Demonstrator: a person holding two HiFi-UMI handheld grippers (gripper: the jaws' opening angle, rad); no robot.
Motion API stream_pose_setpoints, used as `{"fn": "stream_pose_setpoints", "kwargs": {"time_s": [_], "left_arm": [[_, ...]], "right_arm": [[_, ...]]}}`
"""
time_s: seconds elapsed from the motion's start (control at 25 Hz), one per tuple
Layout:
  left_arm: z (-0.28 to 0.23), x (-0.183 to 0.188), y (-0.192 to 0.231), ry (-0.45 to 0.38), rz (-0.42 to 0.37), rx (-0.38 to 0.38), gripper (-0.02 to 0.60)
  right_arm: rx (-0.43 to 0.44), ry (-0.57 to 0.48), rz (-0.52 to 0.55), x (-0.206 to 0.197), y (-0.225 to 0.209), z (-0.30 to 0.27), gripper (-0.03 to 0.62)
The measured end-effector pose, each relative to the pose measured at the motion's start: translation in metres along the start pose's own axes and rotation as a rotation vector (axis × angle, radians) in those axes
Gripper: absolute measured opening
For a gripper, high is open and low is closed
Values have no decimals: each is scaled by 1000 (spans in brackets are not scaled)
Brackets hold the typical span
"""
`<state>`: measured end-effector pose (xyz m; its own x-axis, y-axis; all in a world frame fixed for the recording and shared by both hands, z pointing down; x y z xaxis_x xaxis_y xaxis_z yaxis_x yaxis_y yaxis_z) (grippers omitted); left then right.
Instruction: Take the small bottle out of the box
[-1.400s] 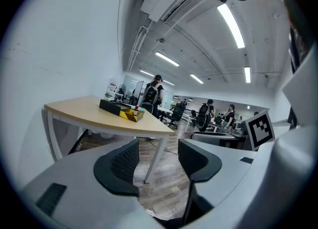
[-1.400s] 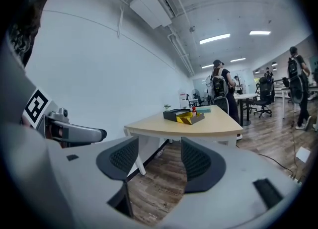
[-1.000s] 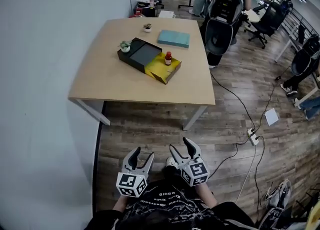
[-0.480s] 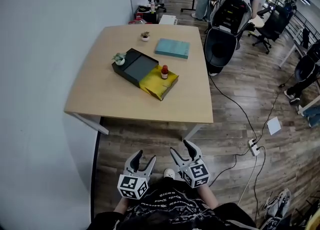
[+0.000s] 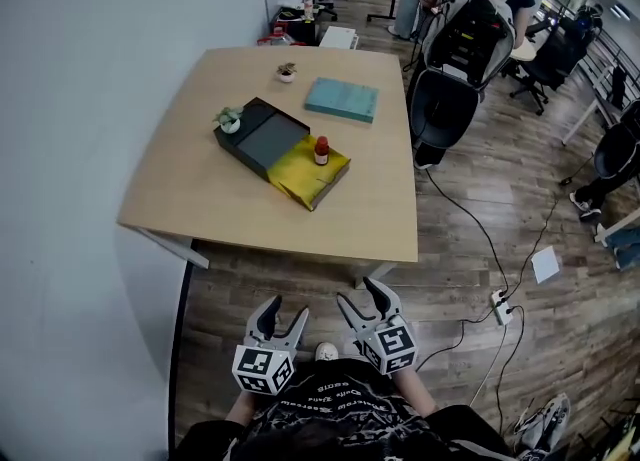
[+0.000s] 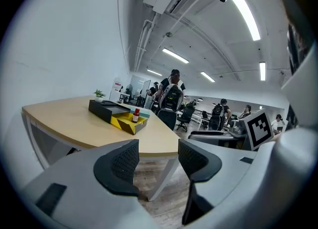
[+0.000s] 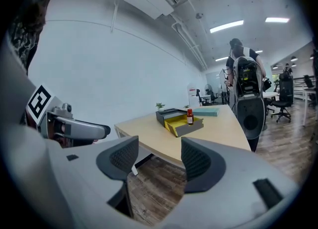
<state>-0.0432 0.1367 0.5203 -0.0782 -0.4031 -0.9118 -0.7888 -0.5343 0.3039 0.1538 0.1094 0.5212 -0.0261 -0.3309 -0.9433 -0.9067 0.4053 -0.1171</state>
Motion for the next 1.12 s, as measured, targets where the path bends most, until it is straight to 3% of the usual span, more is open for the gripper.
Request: {"fn": "stream_pose_setpoints", "kwargs": {"time_s": [0.36, 0.64, 1.12], "left_arm": [[-8, 4, -6, 16, -1, 27, 252], [-29, 3, 4, 44, -8, -8, 252], [-100, 45, 68, 35, -21, -102, 252]], "right_arm": [[20, 13, -16, 0, -11, -3, 279], [-2, 19, -31, -1, -16, -16, 279], [-89, 6, -32, 30, -37, -92, 279]]}}
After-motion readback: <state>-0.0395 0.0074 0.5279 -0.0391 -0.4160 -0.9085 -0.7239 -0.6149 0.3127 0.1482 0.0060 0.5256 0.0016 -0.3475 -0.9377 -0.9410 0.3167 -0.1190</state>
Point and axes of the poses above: the fingertips, and each gripper's own axes: z backward along the fingers, y to its left, x out of its top, the point moved 7 cm from there along z, backward along the fingers, and after that the axes turned 7 degrees about -x, right-handed, at the moved point
